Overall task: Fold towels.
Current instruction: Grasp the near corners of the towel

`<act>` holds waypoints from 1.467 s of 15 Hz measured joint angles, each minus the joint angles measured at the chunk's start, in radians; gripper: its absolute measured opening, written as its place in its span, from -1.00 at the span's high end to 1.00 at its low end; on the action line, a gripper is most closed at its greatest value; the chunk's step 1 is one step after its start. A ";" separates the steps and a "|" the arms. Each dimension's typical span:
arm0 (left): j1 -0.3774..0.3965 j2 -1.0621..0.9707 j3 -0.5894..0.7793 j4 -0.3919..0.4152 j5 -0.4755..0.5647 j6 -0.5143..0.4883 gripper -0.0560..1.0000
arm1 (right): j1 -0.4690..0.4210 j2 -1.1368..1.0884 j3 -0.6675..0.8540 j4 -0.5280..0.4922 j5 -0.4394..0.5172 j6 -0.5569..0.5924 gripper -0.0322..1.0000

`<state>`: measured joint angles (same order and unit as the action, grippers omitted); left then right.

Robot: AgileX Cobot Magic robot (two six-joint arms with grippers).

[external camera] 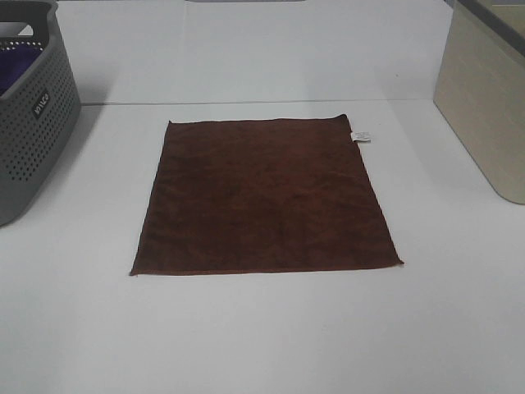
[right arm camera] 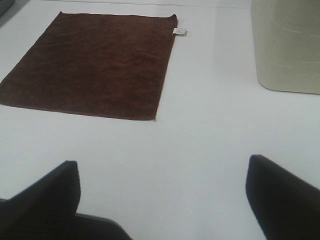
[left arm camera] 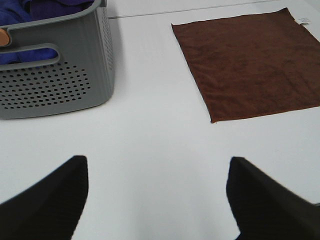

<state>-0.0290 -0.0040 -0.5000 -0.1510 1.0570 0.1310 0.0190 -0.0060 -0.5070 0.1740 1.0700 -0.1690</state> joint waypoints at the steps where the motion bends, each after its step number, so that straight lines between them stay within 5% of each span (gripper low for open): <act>1: 0.000 0.000 0.000 0.000 0.000 0.000 -0.49 | 0.000 0.000 0.000 0.000 0.000 0.000 -0.70; 22: 0.000 0.000 0.000 0.000 0.000 0.000 -0.49 | 0.000 0.000 0.000 0.000 0.000 0.000 -0.70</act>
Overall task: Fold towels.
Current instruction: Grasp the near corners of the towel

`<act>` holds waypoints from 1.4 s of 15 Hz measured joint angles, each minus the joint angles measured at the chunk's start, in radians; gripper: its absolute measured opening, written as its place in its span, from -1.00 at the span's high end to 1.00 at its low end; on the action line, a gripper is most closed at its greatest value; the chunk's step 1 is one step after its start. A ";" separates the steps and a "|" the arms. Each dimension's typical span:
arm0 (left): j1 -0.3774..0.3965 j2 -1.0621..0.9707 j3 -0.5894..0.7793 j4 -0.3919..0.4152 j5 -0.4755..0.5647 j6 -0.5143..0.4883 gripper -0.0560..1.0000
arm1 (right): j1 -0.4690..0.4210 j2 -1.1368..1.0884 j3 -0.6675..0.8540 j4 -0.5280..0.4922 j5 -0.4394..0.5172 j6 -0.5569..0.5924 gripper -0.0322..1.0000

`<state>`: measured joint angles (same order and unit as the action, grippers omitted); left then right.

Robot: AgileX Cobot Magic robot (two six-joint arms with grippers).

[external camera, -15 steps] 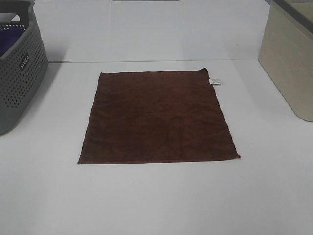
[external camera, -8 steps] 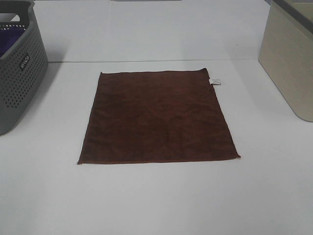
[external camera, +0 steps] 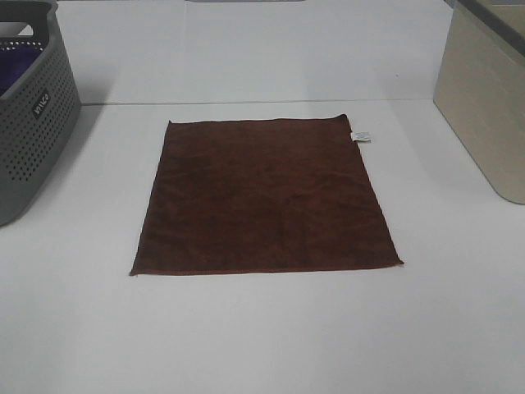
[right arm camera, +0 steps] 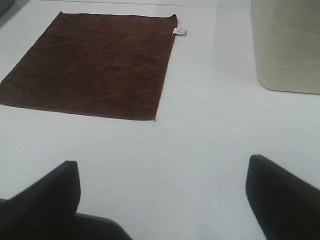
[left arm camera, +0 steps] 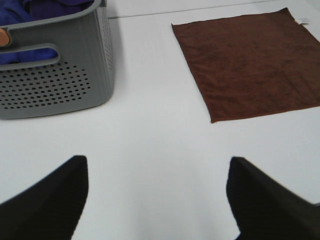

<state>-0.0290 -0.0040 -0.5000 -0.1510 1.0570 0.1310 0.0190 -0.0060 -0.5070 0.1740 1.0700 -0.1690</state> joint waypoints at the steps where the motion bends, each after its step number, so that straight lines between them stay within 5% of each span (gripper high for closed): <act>1: 0.000 0.000 0.000 0.000 0.000 0.000 -0.49 | 0.000 0.000 0.000 0.000 0.000 0.000 -0.70; 21: 0.000 0.000 0.000 0.000 0.000 0.000 -0.49 | 0.000 0.000 0.000 0.000 0.000 0.000 -0.70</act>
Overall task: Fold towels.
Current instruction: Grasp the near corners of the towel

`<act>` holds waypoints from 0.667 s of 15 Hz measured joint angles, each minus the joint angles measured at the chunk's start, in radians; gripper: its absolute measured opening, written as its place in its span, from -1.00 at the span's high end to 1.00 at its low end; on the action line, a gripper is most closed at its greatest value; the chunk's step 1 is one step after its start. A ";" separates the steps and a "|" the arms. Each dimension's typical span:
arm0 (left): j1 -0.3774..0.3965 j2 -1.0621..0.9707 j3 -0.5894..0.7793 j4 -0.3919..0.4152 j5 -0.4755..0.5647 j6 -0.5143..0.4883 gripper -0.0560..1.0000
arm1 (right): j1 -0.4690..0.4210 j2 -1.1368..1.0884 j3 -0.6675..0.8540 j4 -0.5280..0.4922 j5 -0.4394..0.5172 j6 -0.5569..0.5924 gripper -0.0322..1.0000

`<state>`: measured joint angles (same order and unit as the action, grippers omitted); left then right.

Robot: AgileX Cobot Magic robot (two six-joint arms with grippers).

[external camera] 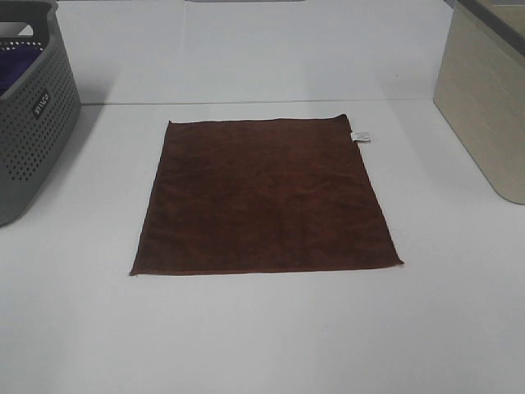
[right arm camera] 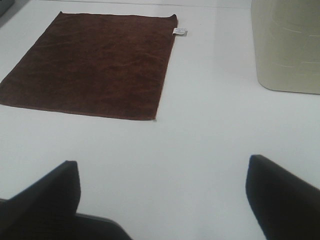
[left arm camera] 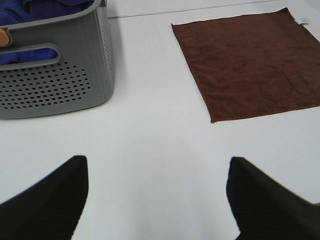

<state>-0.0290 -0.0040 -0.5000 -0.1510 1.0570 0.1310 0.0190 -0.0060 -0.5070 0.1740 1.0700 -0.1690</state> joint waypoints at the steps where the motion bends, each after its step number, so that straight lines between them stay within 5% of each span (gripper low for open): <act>1: 0.000 0.000 0.000 0.000 0.000 0.000 -0.49 | 0.000 0.000 0.000 0.000 0.000 0.000 -0.70; 10: 0.000 0.000 0.000 0.000 0.000 0.000 -0.49 | 0.000 0.000 0.000 0.000 0.000 0.000 -0.69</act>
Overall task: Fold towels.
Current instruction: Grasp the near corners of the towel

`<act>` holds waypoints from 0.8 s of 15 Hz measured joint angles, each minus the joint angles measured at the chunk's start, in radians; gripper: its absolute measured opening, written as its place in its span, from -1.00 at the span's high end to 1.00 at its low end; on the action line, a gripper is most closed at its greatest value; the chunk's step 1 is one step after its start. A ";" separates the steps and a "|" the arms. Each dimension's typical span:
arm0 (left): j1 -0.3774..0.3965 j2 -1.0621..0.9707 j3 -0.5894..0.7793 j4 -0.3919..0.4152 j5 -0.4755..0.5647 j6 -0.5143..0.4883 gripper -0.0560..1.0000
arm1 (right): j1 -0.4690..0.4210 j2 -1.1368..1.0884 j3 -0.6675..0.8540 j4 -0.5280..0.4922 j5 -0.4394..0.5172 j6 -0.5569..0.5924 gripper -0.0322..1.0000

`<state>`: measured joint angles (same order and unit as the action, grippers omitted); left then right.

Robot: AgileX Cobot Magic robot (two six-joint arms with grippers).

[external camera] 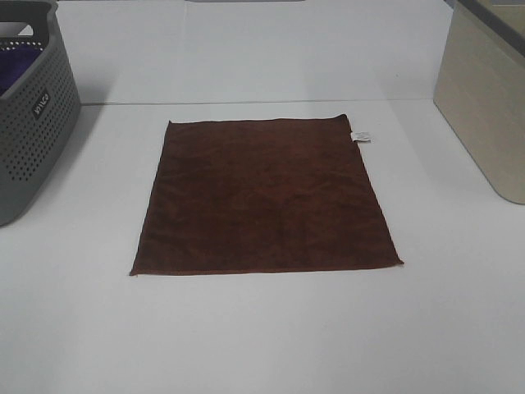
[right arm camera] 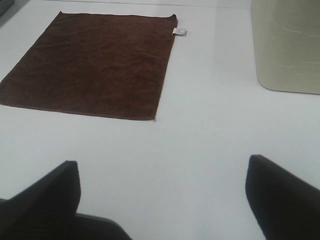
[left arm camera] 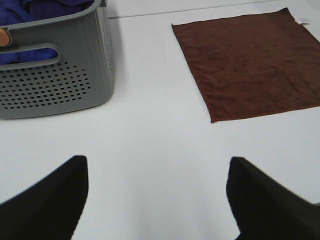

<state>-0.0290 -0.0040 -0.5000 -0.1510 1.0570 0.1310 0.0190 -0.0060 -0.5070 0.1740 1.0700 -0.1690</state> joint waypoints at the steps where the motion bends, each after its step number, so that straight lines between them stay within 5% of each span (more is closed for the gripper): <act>1: 0.000 0.000 0.000 -0.002 0.000 0.000 -0.49 | 0.000 0.000 0.000 0.000 0.000 0.000 -0.68; 4: 0.000 0.025 -0.022 -0.052 -0.157 0.000 -0.49 | 0.000 0.021 -0.009 0.000 -0.097 0.025 -0.64; 7: 0.000 0.117 -0.019 -0.123 -0.365 0.000 -0.49 | 0.000 0.136 -0.015 0.000 -0.363 0.055 -0.58; 12: 0.000 0.454 0.002 -0.277 -0.560 0.000 -0.49 | 0.000 0.535 -0.022 0.009 -0.618 0.110 -0.45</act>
<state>-0.0290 0.4500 -0.4980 -0.4280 0.4970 0.1310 0.0190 0.5290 -0.5290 0.1830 0.4520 -0.0590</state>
